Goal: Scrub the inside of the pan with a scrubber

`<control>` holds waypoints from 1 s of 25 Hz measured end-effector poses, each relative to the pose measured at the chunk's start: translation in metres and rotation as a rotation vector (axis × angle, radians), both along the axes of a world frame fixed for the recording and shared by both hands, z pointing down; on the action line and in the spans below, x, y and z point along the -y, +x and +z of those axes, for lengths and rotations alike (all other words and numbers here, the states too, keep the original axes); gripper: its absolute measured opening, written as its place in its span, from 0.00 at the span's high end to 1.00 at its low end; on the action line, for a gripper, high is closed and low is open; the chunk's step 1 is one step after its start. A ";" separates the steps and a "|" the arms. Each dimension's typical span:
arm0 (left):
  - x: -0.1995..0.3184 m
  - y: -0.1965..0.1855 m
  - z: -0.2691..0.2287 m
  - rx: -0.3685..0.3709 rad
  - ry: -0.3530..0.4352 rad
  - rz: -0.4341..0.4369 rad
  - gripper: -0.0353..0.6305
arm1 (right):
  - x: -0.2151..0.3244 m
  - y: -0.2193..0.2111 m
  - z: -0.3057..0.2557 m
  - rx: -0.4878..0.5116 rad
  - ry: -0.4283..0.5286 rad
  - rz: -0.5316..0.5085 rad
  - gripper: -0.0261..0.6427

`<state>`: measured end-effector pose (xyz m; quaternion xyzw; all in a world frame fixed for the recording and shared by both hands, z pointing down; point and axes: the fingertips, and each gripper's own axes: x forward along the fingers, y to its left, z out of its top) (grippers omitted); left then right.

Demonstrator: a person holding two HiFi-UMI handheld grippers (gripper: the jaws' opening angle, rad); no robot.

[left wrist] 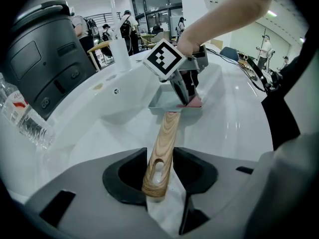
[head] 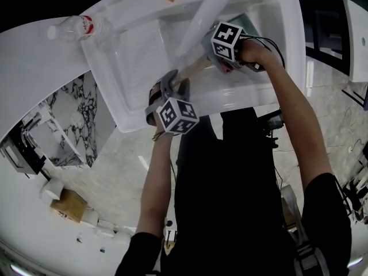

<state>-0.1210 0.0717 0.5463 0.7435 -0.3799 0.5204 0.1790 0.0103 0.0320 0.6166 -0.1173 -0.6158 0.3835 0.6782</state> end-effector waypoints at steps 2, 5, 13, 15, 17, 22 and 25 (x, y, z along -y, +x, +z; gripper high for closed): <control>0.000 0.000 0.000 0.006 0.002 0.010 0.69 | 0.000 -0.010 -0.002 0.029 -0.015 0.078 0.90; 0.000 -0.001 0.001 0.013 0.006 0.033 0.69 | 0.008 -0.018 -0.001 0.065 0.012 0.171 0.91; -0.002 0.006 0.002 -0.031 -0.043 0.079 0.72 | 0.067 -0.060 -0.005 0.267 0.237 0.549 0.90; -0.002 0.009 0.006 -0.048 -0.059 0.090 0.72 | 0.079 -0.067 -0.008 0.309 0.337 0.553 0.90; -0.003 0.010 0.011 -0.026 -0.066 0.124 0.72 | 0.088 -0.071 -0.013 0.332 0.448 0.530 0.90; -0.003 0.012 0.009 -0.090 -0.080 0.124 0.69 | 0.107 -0.059 -0.043 0.401 0.661 0.504 0.91; -0.007 0.010 0.004 -0.163 -0.087 0.095 0.65 | 0.110 -0.047 -0.073 0.466 0.748 0.533 0.90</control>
